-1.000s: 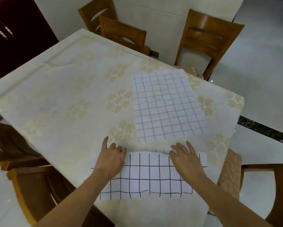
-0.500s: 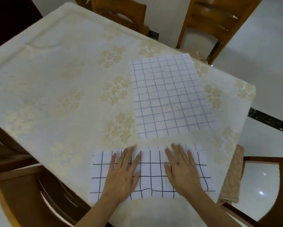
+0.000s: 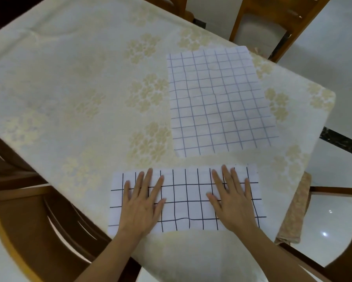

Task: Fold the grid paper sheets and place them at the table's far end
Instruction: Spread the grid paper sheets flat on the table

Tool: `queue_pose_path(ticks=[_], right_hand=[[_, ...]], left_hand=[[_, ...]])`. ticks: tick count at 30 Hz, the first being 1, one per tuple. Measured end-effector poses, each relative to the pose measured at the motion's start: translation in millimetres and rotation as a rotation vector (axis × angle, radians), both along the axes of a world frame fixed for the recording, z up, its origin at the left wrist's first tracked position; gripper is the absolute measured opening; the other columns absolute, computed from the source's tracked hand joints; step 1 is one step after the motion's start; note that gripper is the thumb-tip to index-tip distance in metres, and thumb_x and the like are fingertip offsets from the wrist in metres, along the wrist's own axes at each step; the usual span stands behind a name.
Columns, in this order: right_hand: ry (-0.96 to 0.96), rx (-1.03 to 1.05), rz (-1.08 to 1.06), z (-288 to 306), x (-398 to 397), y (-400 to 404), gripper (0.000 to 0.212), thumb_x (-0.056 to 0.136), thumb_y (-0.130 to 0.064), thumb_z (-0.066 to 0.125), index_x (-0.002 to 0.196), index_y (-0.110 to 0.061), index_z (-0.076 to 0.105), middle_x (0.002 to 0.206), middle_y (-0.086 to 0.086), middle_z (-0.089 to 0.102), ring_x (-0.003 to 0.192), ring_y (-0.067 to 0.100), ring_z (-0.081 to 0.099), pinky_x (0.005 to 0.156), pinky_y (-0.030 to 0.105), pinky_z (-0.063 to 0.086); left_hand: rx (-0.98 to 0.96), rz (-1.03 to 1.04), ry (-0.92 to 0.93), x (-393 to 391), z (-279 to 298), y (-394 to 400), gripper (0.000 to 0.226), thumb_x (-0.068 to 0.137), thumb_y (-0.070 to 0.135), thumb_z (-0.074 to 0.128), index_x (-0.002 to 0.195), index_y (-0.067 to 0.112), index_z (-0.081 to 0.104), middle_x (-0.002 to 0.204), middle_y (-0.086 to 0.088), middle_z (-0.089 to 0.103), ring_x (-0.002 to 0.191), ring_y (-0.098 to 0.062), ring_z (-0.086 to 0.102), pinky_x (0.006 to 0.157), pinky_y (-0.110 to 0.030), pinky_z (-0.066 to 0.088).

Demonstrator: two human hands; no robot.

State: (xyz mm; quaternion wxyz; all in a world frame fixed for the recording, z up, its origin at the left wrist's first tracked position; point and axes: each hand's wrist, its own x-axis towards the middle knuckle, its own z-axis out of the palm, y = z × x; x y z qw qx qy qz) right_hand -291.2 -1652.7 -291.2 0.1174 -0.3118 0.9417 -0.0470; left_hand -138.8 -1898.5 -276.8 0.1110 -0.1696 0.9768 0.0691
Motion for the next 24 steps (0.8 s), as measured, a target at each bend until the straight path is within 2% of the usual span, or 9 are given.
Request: queue_pose_path(ticks=[8,14,19,24], right_hand=[[0.082,-0.038,0.094,-7.8,-18.5,14.9,0.066,0.1,-0.059,0.03,0.157,-0.025,0.023,0.166,0.005,0.012,0.153,0.027,0.011,0.118,0.06,0.019],[0.091,0.0,0.073,-3.6,-18.0,16.6,0.07,0.099,-0.061,0.026,0.158,-0.023,0.018,0.167,0.005,0.009,0.153,0.028,0.008,0.118,0.061,0.017],[0.024,-0.052,0.13,7.8,33.8,-20.0,0.074,0.099,-0.062,0.027,0.159,-0.022,0.01,0.167,0.007,0.002,0.153,0.03,0.0,0.121,0.058,0.013],[-0.023,-0.004,0.132,-6.0,48.5,-20.1,0.072,0.1,-0.064,0.022,0.159,-0.026,0.006,0.167,0.003,-0.001,0.154,0.025,-0.001,0.12,0.056,0.016]], left_hand=[[0.021,0.008,0.048,9.3,-8.2,-14.7,0.062,0.101,0.054,0.022,0.157,0.03,0.01,0.166,-0.002,0.003,0.152,-0.022,0.003,0.118,-0.056,0.017],[0.028,0.018,0.062,11.1,-4.7,-13.4,0.064,0.101,0.053,0.024,0.157,0.028,0.007,0.166,-0.001,-0.002,0.152,-0.022,-0.001,0.119,-0.056,0.015],[0.064,-0.092,0.088,-3.8,2.6,44.5,0.067,0.101,0.052,0.031,0.158,0.025,0.007,0.166,-0.003,-0.001,0.152,-0.023,-0.001,0.119,-0.056,0.015],[0.066,-0.012,0.027,-1.9,-12.6,65.8,0.066,0.102,0.054,0.026,0.158,0.025,0.006,0.166,-0.003,0.0,0.152,-0.021,-0.002,0.118,-0.055,0.019]])
